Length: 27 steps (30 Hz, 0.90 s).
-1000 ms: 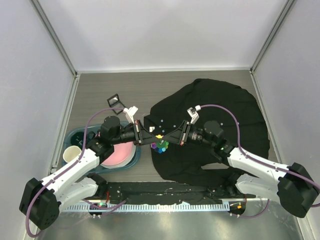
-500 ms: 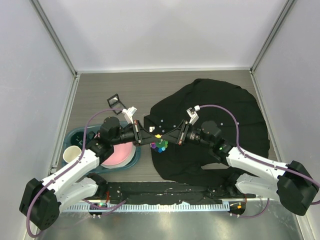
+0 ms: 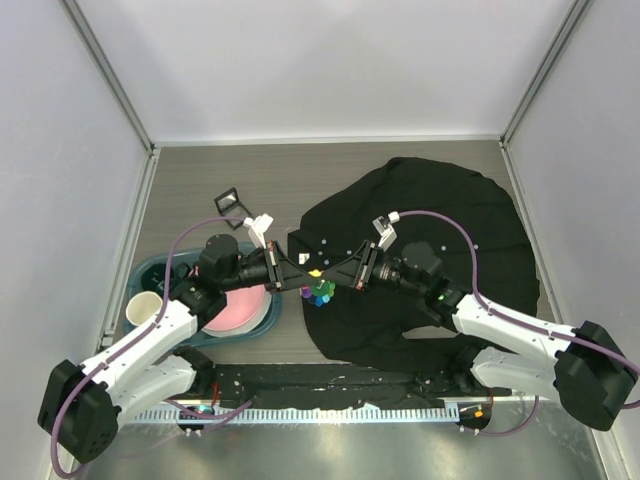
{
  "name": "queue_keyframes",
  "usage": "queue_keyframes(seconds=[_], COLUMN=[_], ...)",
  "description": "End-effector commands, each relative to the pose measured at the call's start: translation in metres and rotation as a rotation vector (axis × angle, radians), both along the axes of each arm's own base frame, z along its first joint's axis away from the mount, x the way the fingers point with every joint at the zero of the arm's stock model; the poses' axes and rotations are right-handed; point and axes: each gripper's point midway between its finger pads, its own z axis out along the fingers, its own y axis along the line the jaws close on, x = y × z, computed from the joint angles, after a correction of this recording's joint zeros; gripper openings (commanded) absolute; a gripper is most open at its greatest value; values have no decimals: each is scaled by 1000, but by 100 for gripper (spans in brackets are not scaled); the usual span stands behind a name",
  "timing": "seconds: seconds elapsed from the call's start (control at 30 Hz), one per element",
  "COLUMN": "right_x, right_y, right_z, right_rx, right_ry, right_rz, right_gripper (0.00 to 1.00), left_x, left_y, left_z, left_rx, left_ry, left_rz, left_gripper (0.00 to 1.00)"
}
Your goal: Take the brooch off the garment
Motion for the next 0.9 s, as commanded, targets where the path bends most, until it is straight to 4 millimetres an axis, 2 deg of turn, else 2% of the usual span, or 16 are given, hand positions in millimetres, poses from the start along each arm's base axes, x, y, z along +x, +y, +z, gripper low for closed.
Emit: queue_keyframes(seconds=[0.0, 0.4, 0.5, 0.6, 0.63, 0.8, 0.87], right_x=[-8, -8, -11, -14, -15, -22, -23], right_y=[10, 12, 10, 6, 4, -4, -9], right_z=[44, 44, 43, 42, 39, 29, 18], right_rx=[127, 126, 121, 112, 96, 36, -15], right_ry=[-80, -78, -84, -91, -92, -112, -112], right_rz=[43, 51, 56, 58, 59, 74, 73], right_gripper=[21, 28, 36, 50, 57, 70, 75], left_x=[-7, -8, -6, -5, -5, 1, 4], left_y=[-4, -4, -3, -2, -1, 3, 6], left_z=[17, 21, 20, 20, 21, 22, 22], left_rx=[-18, -16, -10, -8, -7, 7, 26], left_ry=[-58, -66, -66, -66, -64, -71, -76], left_rz=[-50, -53, -39, -24, -19, 18, 30], left_gripper=[0, 0, 0, 0, 0, 0, 0])
